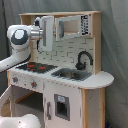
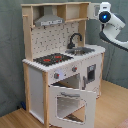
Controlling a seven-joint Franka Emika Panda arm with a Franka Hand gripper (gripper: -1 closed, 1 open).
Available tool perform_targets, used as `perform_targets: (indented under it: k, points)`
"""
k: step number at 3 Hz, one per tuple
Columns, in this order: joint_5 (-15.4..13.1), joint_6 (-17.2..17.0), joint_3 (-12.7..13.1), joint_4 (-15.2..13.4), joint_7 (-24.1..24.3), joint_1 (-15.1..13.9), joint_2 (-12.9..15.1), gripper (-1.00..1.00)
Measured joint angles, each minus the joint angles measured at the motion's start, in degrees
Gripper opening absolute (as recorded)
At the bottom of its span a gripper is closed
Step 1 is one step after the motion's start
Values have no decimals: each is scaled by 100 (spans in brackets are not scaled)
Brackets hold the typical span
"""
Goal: Play with the kitchen
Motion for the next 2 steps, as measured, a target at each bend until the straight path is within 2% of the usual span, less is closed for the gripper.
perform_targets:
  k: [1,2]
  points:
    - [8,501,-80,-93,10,86,-112,-100]
    - [9,508,-82,-93,16,98,-118,100]
